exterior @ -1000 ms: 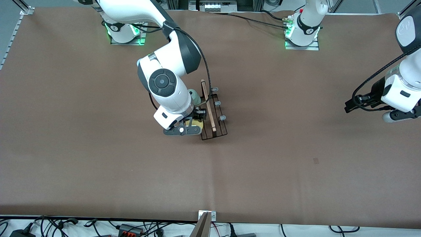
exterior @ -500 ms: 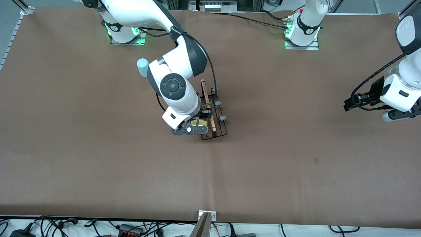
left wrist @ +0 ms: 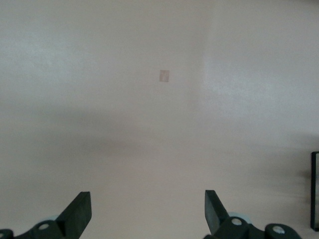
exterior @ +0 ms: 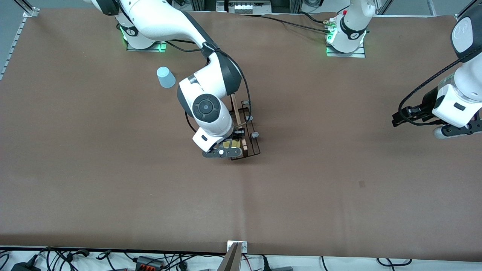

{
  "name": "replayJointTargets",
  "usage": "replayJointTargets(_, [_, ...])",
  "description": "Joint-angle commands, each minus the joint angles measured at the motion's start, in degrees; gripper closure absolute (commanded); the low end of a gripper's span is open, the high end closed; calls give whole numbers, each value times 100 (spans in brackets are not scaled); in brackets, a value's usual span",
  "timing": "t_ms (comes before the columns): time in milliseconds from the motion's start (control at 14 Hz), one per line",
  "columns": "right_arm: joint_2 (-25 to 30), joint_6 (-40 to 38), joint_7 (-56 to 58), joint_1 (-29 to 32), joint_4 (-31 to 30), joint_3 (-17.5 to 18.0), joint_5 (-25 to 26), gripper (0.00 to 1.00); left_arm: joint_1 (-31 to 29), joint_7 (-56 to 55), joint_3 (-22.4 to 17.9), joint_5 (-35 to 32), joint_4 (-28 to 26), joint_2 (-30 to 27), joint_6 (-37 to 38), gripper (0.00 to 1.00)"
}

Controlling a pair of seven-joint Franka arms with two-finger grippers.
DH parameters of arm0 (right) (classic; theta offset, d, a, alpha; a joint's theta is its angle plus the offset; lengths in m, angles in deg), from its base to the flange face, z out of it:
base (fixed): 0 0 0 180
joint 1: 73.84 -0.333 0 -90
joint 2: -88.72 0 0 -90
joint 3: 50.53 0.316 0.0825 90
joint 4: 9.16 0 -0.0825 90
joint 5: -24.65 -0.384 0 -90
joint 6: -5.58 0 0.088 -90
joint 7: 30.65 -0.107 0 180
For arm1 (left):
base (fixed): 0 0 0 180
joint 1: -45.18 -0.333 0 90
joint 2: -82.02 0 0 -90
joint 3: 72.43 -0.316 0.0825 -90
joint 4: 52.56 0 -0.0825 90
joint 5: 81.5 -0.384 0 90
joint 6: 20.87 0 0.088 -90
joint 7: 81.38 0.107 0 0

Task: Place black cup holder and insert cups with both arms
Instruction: 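Open the right gripper and withdraw it from the rack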

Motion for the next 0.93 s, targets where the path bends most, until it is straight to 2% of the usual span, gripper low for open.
replayJointTargets(0, [174, -80, -156, -6, 38, -26, -72, 0, -35, 279, 15, 71, 34, -66, 111, 0])
replayJointTargets(143, [376, -465, -183, 99, 47, -149, -37, 0, -43, 279, 15, 71, 34, -66, 120, 0])
replayJointTargets(214, [612, -755, -113, 195, 47, -324, -19, 0, -43, 279, 15, 79, 34, -66, 120, 0])
replayJointTargets(429, [1194, -1388, 246, 380, 47, -1078, -19, 0, -52, 279, 15, 97, 34, -58, 138, 0])
replayJointTargets(571, [1343, -1574, 825, 617, 38, -1475, -19, 0, -61, 279, 6, 114, 34, -58, 138, 0])
replayJointTargets(857, [1467, -1812, 1556, 1048, 47, -1924, -28, 0, -61, 279, 6, 123, 34, -58, 146, 0])
